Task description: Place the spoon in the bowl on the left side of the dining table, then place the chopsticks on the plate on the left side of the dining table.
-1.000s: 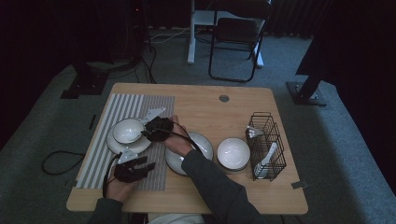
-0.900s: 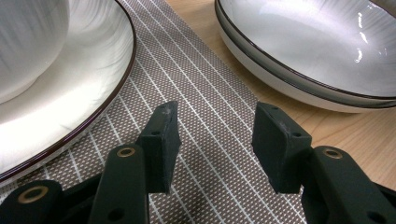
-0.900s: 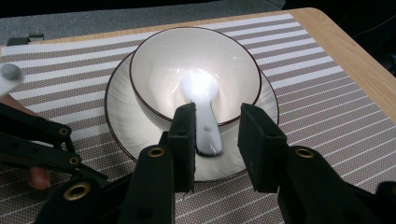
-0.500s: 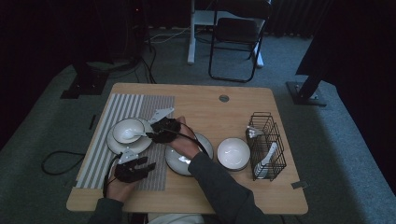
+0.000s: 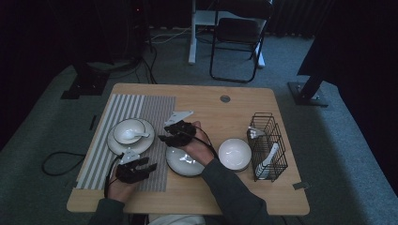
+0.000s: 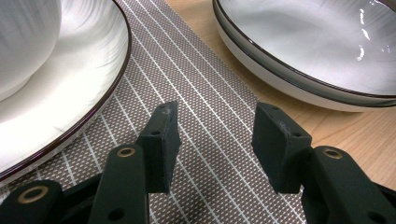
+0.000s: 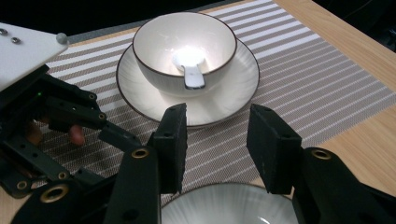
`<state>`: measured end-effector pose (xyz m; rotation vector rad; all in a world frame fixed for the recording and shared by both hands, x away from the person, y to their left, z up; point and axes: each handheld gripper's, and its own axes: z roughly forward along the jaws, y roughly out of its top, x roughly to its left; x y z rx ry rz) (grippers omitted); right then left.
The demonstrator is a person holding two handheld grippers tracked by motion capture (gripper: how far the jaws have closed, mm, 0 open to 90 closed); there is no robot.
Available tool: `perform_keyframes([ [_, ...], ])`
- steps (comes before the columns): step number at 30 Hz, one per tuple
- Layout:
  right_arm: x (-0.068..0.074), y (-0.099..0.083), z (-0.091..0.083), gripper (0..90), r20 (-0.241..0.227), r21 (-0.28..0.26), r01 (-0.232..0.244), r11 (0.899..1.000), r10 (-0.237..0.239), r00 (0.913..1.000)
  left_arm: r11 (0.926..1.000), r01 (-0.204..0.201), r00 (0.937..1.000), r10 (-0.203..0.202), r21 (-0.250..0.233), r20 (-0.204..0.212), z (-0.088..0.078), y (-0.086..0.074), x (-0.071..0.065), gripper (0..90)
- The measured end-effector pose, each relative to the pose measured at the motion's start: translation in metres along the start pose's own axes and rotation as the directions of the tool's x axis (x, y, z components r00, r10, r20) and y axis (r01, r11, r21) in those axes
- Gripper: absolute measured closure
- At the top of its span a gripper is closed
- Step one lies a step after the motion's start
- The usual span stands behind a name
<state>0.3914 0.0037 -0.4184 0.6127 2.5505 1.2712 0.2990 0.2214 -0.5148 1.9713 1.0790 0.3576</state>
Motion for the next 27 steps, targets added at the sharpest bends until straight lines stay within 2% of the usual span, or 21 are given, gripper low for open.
perform_keyframes([
  [12,0.003,-0.014,-0.019,55.2,0.012,-0.010,0.001,1.000,-0.001,0.9999,1.0000,-0.001,1.0000,0.001,-0.002,0.003,0.001,0.000,0.000,51.8],
  [27,0.003,-0.036,-0.039,54.2,0.032,-0.035,-0.053,0.998,0.054,0.9980,1.0000,-0.003,1.0000,0.003,-0.007,0.001,0.000,0.001,-0.002,51.8],
])
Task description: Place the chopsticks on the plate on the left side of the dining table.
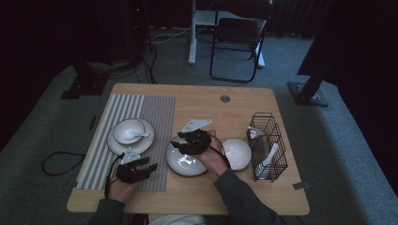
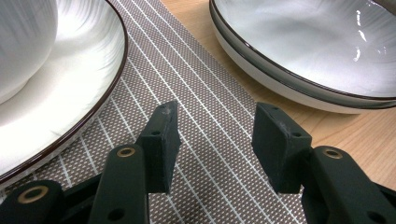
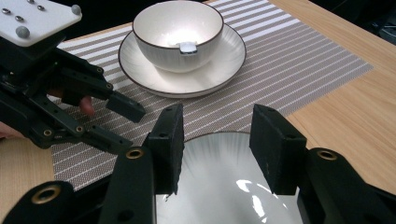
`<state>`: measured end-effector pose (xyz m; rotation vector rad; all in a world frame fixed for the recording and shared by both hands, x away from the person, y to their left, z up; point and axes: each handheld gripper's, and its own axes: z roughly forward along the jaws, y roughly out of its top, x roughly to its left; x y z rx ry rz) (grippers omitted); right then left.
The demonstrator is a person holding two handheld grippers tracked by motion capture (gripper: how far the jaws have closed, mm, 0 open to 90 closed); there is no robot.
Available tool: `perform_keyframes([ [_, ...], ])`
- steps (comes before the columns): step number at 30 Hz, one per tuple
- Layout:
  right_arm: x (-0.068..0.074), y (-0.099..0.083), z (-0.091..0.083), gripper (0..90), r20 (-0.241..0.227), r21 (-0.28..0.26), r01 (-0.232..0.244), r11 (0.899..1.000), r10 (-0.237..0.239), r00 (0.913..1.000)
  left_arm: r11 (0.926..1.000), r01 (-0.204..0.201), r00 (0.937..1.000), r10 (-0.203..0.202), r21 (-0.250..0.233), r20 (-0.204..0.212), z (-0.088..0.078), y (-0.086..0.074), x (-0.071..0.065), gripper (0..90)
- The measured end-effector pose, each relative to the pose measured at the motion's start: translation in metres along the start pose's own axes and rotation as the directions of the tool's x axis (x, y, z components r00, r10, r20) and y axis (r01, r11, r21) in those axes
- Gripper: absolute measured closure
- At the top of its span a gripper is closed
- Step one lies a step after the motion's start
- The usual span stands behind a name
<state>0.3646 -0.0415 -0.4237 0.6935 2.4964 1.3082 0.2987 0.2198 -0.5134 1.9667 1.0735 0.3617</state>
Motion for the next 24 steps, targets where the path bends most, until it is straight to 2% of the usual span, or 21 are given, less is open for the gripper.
perform_keyframes([
  [17,0.000,-0.024,-0.023,52.9,0.039,-0.023,-0.056,0.998,0.057,0.9976,0.9999,-0.010,0.9999,0.011,-0.010,0.006,-0.002,0.004,-0.004,51.8],
  [24,0.003,-0.042,-0.029,52.8,0.070,-0.001,-0.064,0.998,0.064,0.9955,0.9996,-0.025,0.9996,0.025,-0.014,0.014,-0.002,0.010,-0.007,51.8],
])
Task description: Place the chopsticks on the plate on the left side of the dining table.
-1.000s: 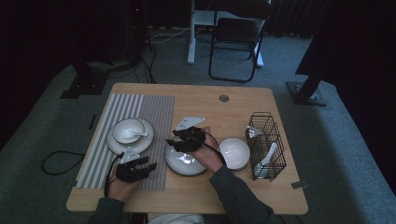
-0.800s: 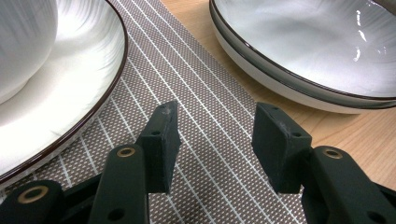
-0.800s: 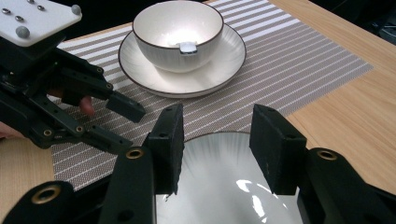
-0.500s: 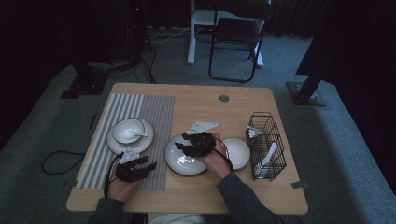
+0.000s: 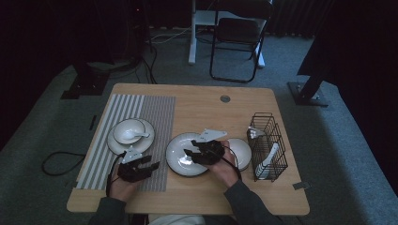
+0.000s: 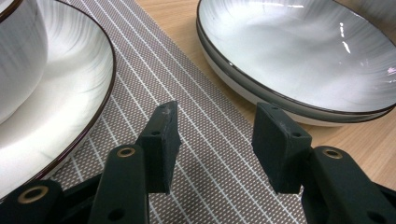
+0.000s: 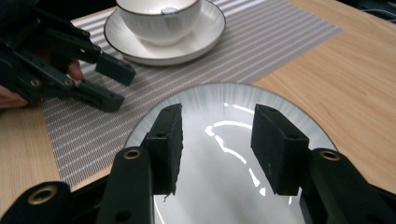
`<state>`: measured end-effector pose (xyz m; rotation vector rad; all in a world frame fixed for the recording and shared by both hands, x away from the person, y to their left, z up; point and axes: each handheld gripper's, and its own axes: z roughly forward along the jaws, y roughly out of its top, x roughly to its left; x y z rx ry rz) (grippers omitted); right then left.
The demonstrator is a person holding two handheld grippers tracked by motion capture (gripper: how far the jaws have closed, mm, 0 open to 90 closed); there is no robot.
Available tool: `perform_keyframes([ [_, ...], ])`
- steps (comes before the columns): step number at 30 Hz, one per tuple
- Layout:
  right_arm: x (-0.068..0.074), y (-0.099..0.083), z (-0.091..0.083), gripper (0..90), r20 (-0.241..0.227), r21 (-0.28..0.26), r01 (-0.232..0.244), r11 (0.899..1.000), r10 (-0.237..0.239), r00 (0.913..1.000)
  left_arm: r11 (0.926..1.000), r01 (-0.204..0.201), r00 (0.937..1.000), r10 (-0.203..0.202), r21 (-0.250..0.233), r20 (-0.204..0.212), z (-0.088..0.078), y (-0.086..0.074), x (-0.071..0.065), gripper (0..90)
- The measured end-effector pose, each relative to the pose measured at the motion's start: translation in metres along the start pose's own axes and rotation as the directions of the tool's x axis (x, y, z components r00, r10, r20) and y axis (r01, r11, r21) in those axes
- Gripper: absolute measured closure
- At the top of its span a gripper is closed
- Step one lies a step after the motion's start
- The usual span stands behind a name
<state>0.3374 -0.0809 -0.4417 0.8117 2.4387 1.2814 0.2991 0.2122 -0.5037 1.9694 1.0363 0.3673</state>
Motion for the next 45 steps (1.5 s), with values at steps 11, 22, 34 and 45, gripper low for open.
perform_keyframes([
  [11,0.007,-0.015,-0.007,52.8,0.017,-0.005,-0.008,1.000,0.008,0.9998,0.9998,-0.018,0.9998,0.018,-0.013,0.010,-0.001,0.010,-0.005,51.9],
  [22,0.018,-0.029,-0.019,52.5,0.071,0.002,0.027,1.000,-0.027,0.9971,0.9974,-0.066,0.9965,0.067,-0.028,0.050,0.007,0.030,-0.017,51.9],
  [34,0.020,-0.049,-0.032,52.4,0.087,-0.006,0.006,1.000,-0.006,0.9962,0.9894,-0.136,0.9854,0.140,-0.052,0.096,0.012,0.061,-0.030,51.9],
  [45,0.020,-0.065,-0.041,52.5,0.090,-0.011,-0.041,0.999,0.042,0.9951,0.9795,-0.179,0.9728,0.190,-0.093,0.132,0.017,0.093,-0.043,51.9],
])
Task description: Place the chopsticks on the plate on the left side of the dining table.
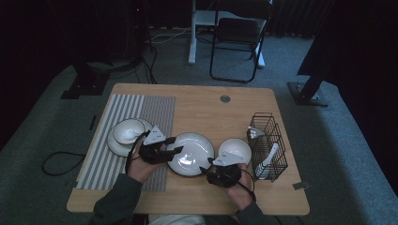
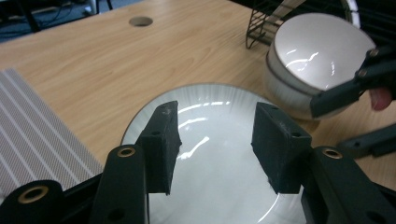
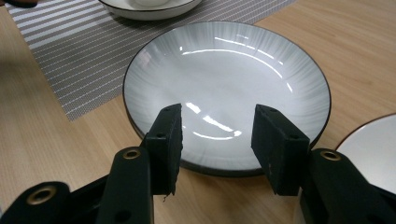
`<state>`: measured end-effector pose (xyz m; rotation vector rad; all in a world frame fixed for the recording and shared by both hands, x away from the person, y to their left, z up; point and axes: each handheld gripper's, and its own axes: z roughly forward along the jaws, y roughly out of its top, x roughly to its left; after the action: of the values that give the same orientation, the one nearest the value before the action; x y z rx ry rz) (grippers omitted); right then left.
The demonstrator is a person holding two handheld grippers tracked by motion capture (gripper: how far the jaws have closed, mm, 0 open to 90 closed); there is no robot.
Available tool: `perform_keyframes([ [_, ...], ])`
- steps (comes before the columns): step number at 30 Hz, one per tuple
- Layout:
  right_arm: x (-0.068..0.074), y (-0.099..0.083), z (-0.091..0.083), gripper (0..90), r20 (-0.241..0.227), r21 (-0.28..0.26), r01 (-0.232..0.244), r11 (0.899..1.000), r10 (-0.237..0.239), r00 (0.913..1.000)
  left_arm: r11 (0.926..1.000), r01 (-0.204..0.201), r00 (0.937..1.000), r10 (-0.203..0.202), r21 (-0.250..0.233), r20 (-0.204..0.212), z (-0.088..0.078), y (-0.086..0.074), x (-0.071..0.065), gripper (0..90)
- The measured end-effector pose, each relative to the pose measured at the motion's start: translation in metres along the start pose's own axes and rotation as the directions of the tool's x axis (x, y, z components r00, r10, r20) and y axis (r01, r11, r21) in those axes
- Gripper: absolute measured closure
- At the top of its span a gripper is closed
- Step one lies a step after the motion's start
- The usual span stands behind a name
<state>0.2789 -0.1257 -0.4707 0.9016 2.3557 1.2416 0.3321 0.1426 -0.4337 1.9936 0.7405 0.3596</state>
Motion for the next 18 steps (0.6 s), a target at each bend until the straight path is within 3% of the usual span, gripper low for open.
perform_keyframes([
  [18,0.002,-0.020,-0.013,52.8,0.017,0.002,-0.033,0.999,0.033,0.9993,0.9992,-0.041,0.9984,0.041,0.000,0.039,0.019,0.032,0.006,52.3],
])
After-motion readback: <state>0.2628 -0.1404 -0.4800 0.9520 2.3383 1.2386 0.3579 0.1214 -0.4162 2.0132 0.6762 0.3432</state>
